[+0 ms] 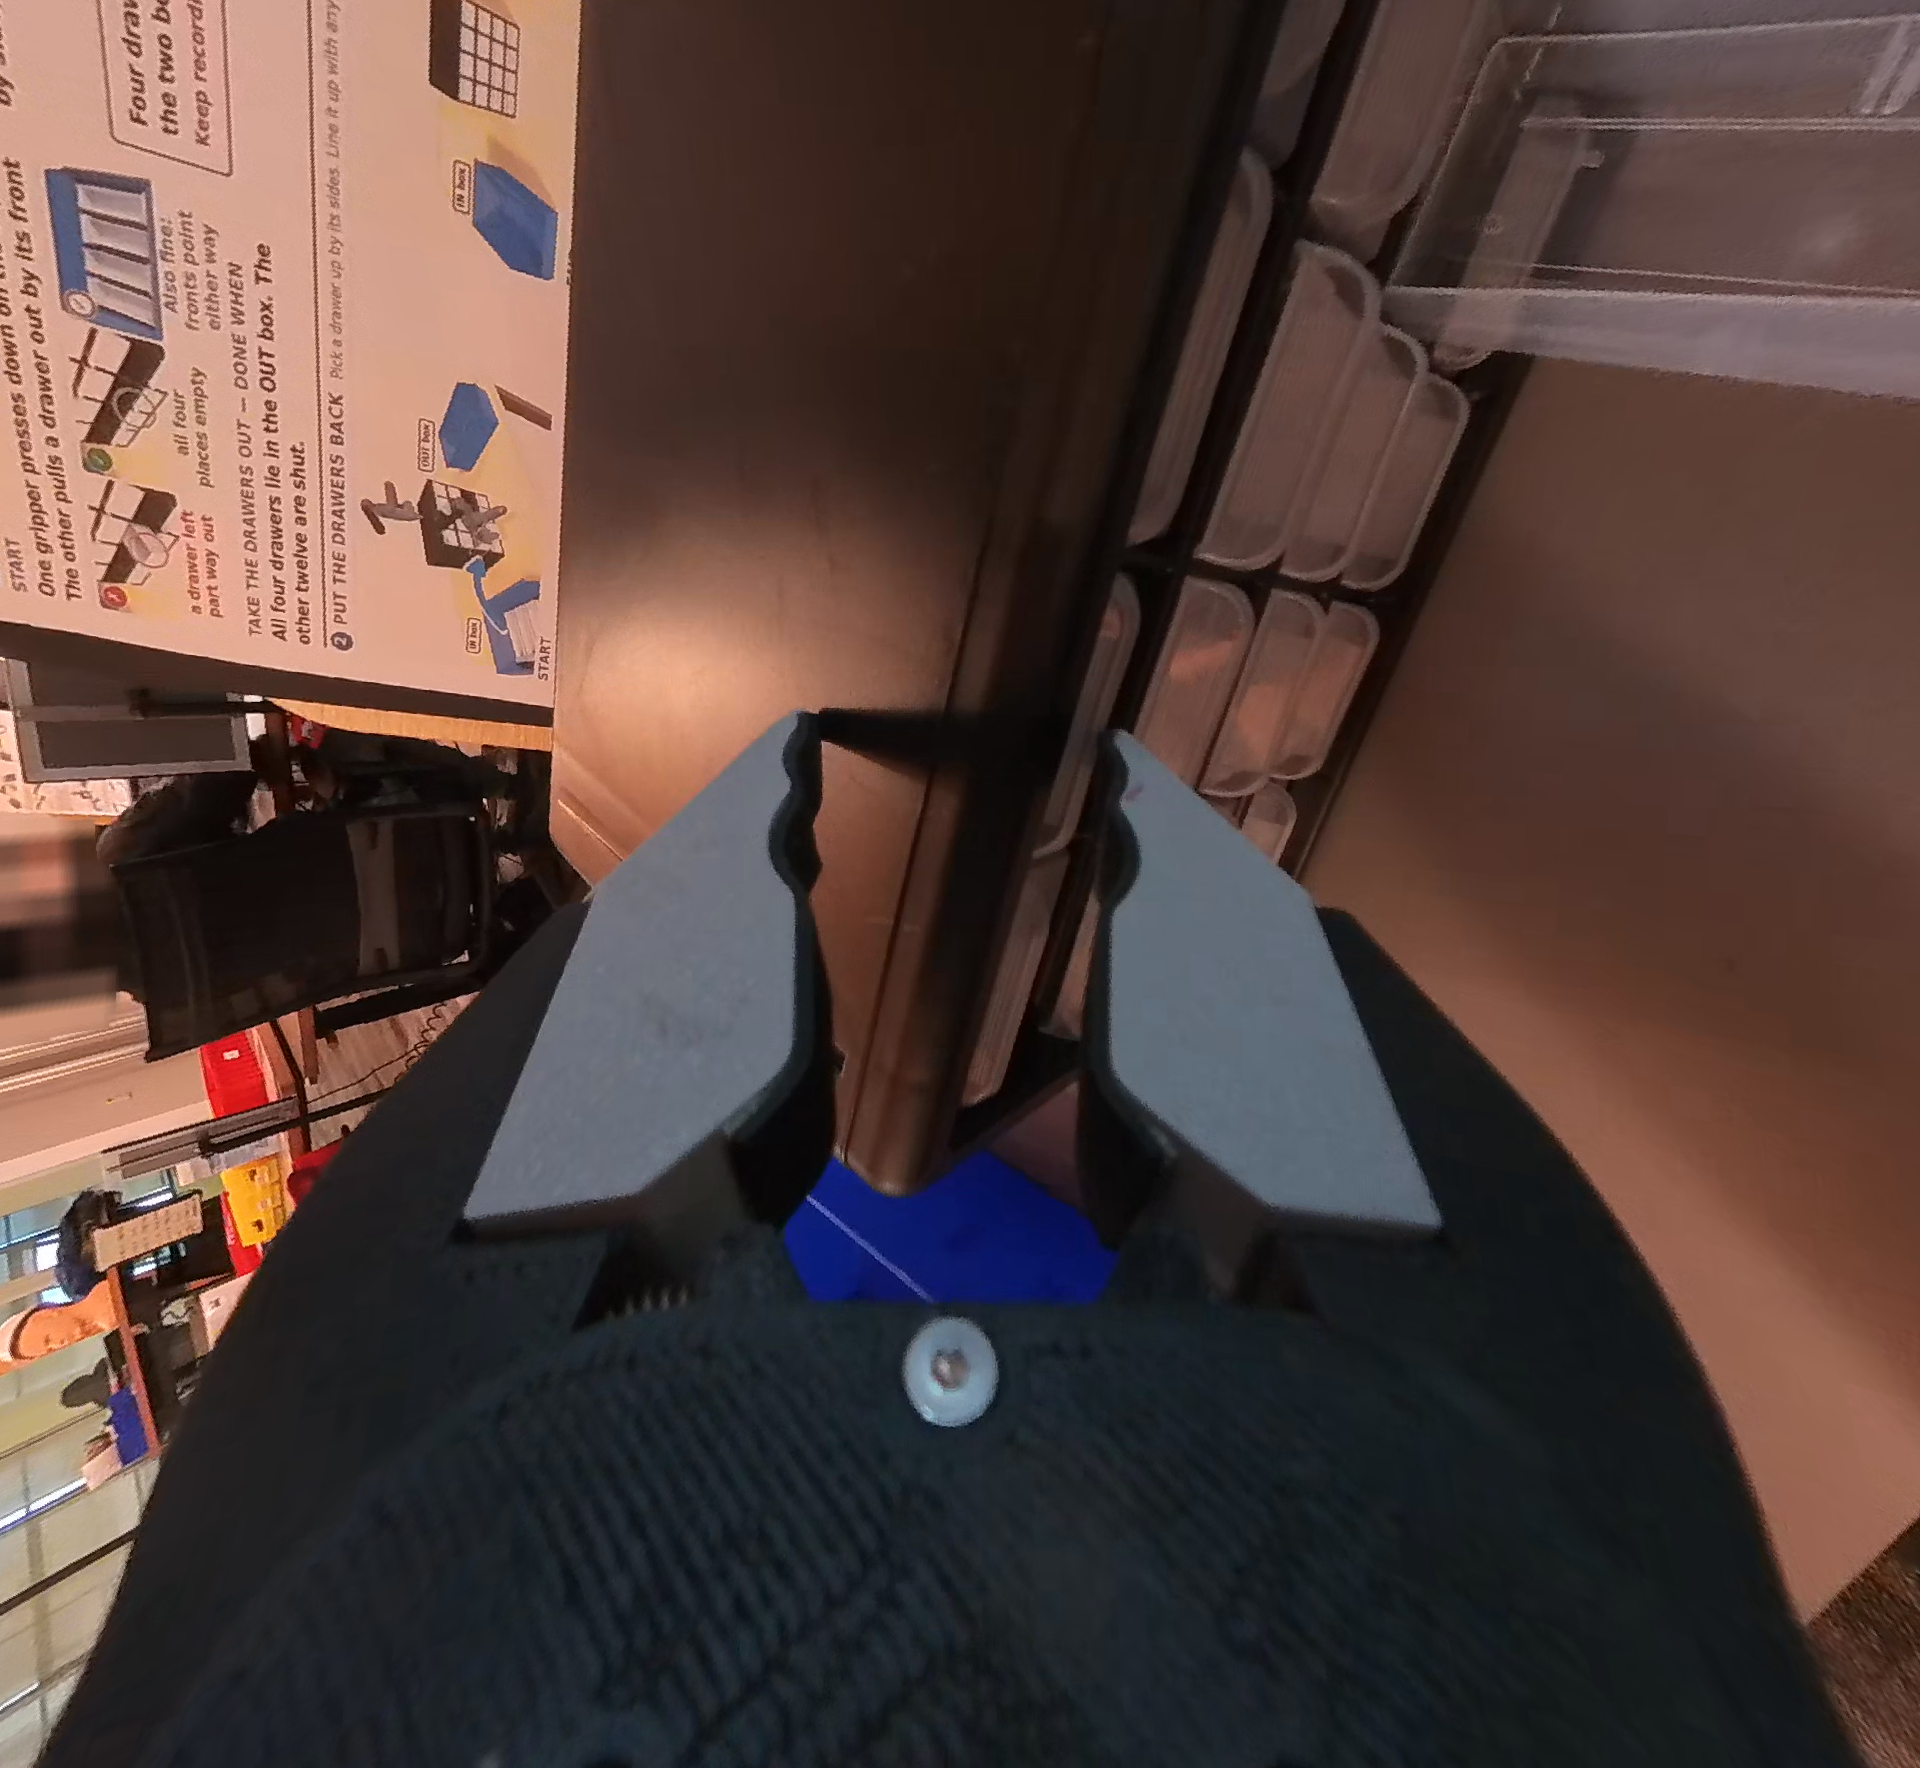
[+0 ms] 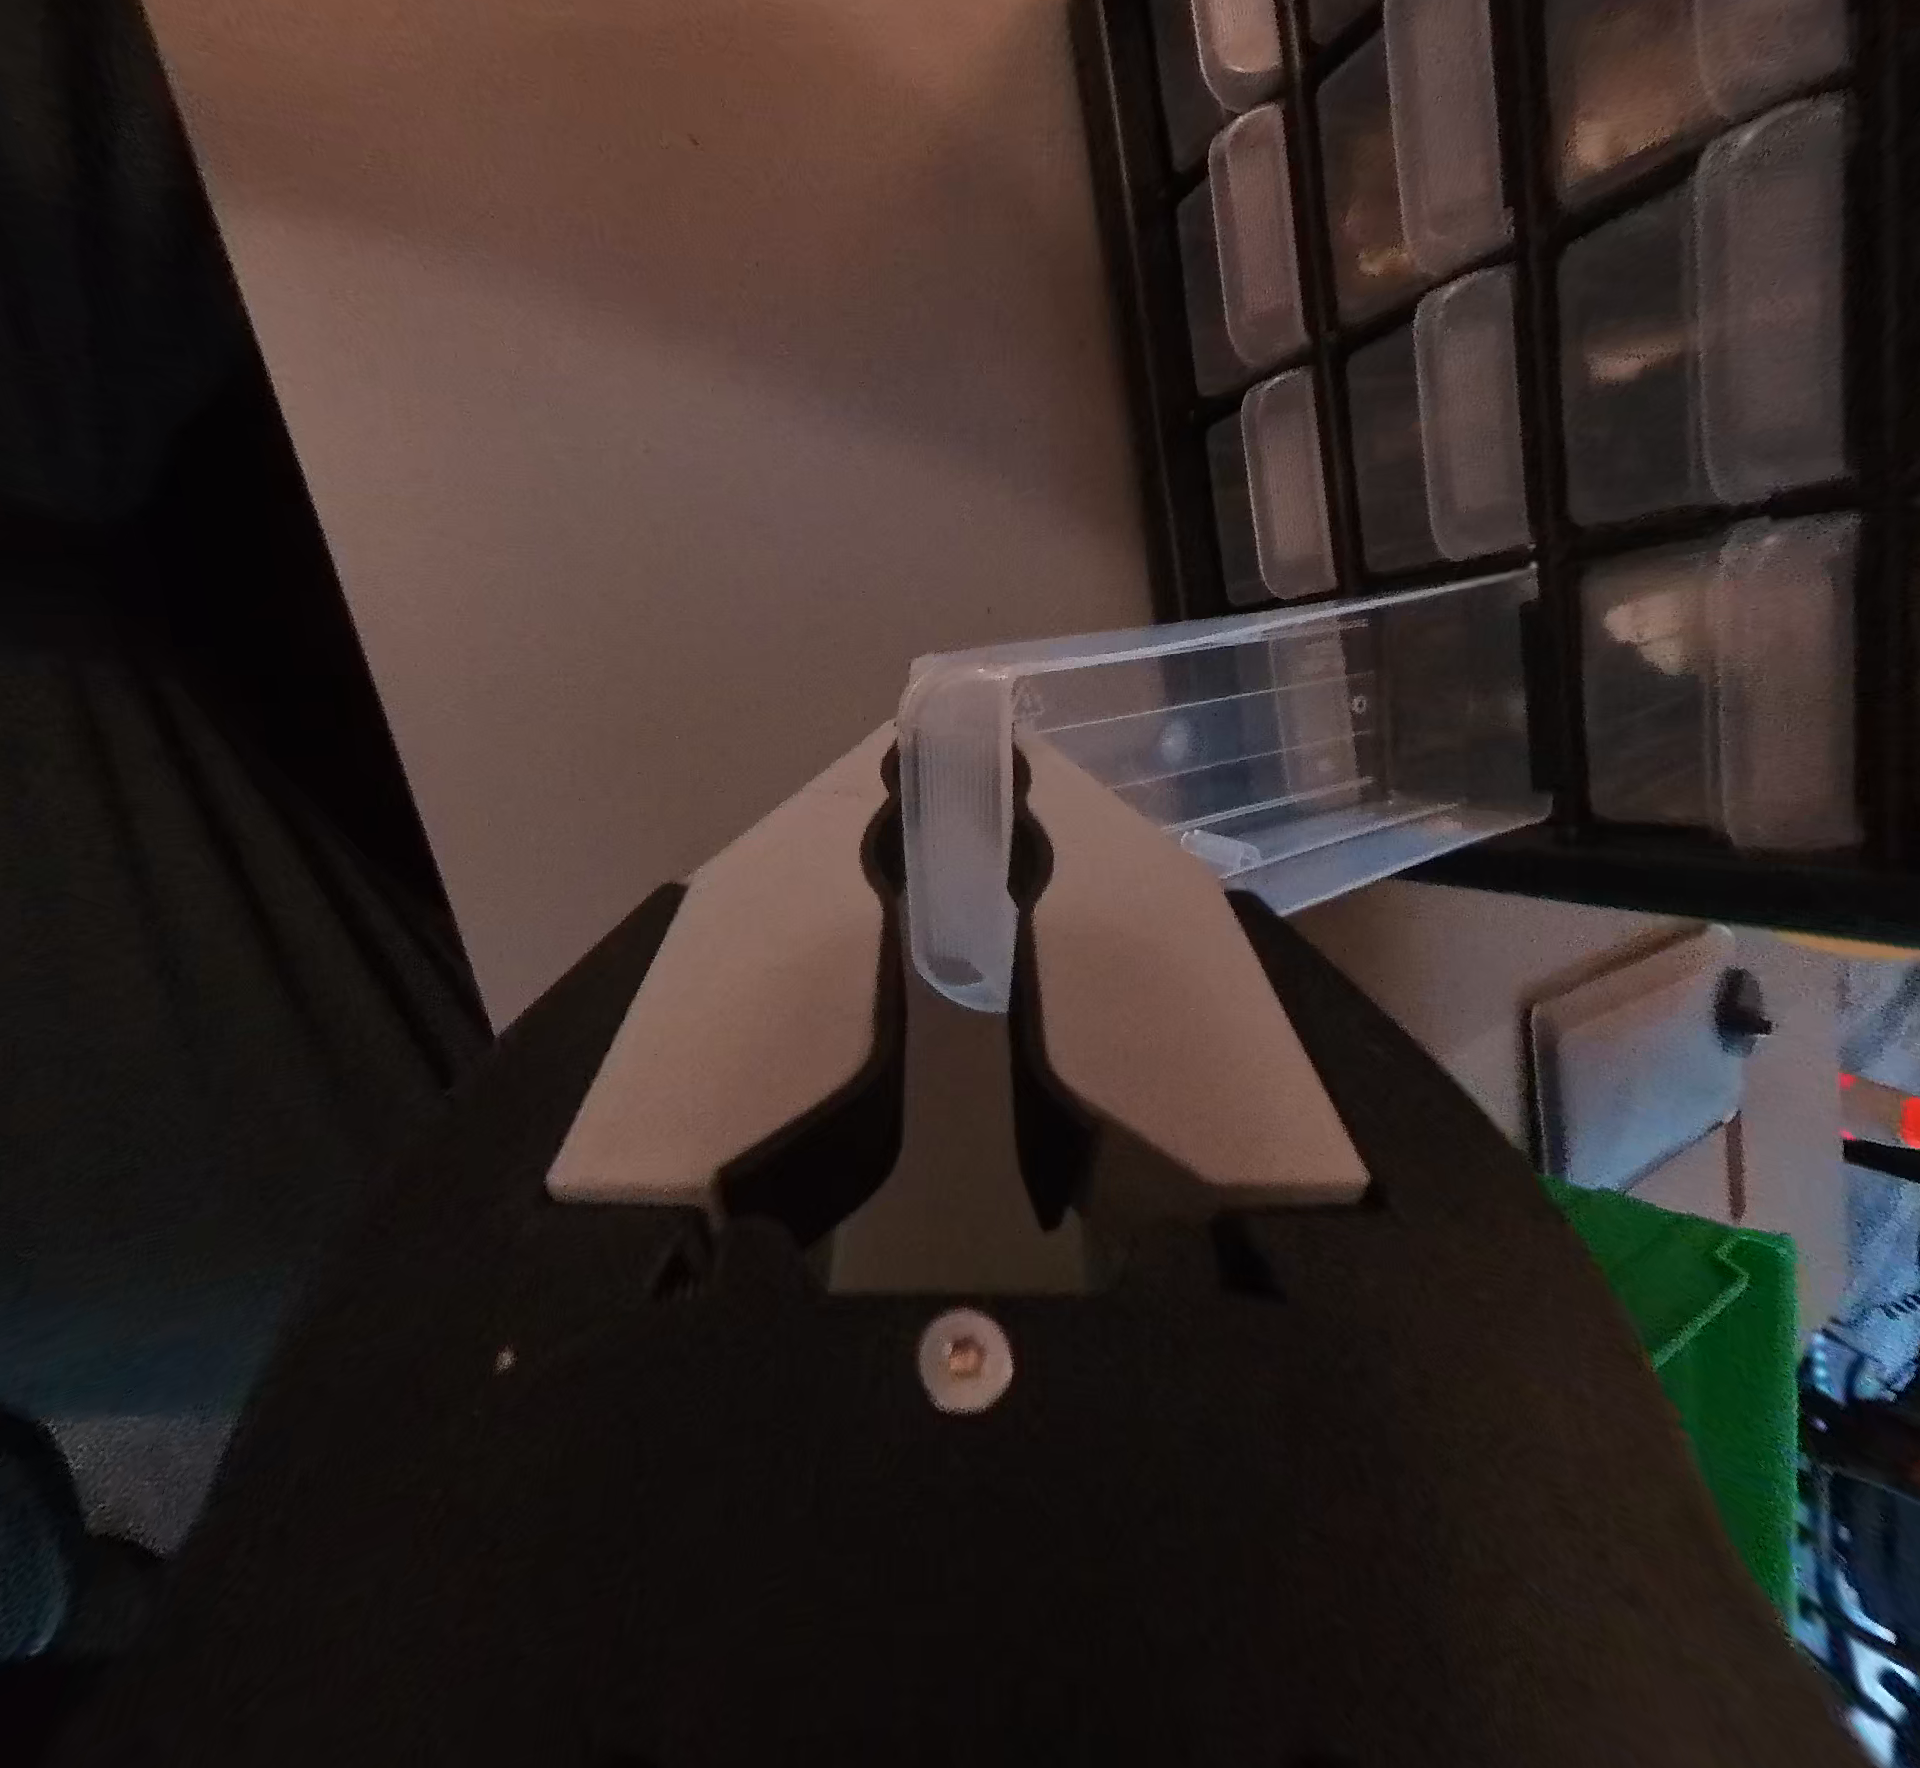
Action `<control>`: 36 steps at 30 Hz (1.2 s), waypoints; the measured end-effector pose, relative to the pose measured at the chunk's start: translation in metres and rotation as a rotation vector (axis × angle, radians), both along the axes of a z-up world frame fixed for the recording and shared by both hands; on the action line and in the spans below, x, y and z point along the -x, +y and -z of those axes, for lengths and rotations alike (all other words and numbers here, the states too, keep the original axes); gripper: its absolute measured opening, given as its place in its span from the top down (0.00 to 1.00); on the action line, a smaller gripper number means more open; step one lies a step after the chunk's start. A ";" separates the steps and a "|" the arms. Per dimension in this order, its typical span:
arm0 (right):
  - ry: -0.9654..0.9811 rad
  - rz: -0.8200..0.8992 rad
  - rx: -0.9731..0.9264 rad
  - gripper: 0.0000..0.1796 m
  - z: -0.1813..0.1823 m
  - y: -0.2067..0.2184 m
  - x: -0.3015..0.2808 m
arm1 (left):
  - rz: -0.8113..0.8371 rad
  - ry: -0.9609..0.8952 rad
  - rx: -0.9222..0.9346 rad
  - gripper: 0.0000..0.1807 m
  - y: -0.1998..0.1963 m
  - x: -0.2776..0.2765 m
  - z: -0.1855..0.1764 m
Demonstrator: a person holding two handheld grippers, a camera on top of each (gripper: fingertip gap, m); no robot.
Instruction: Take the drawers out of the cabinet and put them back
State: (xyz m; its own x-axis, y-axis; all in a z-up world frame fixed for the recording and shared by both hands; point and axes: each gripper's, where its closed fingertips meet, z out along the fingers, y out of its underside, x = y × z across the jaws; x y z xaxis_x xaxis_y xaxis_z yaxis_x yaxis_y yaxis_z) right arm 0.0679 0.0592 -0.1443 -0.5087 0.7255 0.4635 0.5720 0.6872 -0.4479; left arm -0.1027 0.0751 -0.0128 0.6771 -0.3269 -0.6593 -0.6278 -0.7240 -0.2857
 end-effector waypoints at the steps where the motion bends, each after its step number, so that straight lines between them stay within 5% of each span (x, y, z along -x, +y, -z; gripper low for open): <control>1: 0.000 0.000 0.011 0.92 0.000 0.001 -0.002 | 0.000 0.000 0.000 0.72 0.000 0.000 0.000; 13: -0.113 0.128 -0.131 0.92 0.002 0.002 -0.003 | 0.009 0.001 0.005 0.72 0.001 0.000 0.000; 21: -0.041 0.089 0.235 0.92 -0.020 -0.008 -0.004 | 0.015 -0.004 -0.011 0.72 0.001 0.000 0.000; 36: -0.171 -0.048 0.161 0.93 -0.006 -0.059 -0.006 | 0.009 0.026 0.017 0.72 0.001 0.000 0.000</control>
State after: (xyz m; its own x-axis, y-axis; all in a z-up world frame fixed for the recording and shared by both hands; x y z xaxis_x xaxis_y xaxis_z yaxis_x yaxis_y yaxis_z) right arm 0.0738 0.0007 -0.1385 -0.6052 0.7564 0.2482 0.6175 0.6428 -0.4534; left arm -0.1030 0.0761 -0.0131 0.6566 -0.3448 -0.6708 -0.6417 -0.7228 -0.2566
